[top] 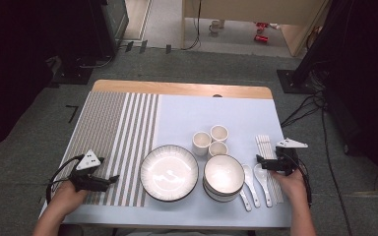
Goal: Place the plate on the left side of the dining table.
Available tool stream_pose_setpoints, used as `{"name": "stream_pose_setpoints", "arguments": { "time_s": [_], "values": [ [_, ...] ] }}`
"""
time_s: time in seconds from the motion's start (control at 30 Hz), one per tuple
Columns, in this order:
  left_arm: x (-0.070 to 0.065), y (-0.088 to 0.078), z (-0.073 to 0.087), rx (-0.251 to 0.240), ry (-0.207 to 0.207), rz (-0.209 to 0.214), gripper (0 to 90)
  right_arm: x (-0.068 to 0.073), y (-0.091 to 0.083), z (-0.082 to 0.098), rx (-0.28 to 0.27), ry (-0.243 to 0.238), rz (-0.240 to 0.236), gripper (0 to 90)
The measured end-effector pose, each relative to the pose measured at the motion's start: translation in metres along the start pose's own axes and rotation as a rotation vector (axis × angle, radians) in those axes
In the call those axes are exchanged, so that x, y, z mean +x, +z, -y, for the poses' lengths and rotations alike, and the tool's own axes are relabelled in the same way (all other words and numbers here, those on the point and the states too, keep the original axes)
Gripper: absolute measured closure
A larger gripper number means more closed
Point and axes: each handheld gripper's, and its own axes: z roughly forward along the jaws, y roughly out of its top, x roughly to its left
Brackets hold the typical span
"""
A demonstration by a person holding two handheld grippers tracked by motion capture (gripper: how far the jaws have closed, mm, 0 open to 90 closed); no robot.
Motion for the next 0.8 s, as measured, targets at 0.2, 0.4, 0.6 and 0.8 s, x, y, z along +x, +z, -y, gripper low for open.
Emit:
{"name": "stream_pose_setpoints", "arguments": {
  "time_s": [0.2, 0.4, 0.6, 0.8],
  "values": [
    [-0.0001, 0.0000, -0.0001, 0.001, 0.000, 0.000, 11.0, 0.0001, 0.0000, 0.0000, 0.000, 0.000, 0.000, 8.2],
    [-0.0006, 0.0005, -0.0003, 0.000, -0.005, -0.003, 10.6, -0.0001, 0.0001, -0.0001, 0.000, 0.000, 0.000, 8.2],
    [-0.0007, 0.0004, -0.0004, 0.000, -0.005, -0.004, 10.6, 0.0000, 0.0000, -0.0001, 0.000, 0.000, 0.000, 8.2],
    [-0.0009, 0.0003, -0.0003, 0.000, -0.003, -0.006, 10.6, -0.0002, 0.0001, -0.0010, 0.004, 0.012, 0.001, 8.5]
  ]
}}
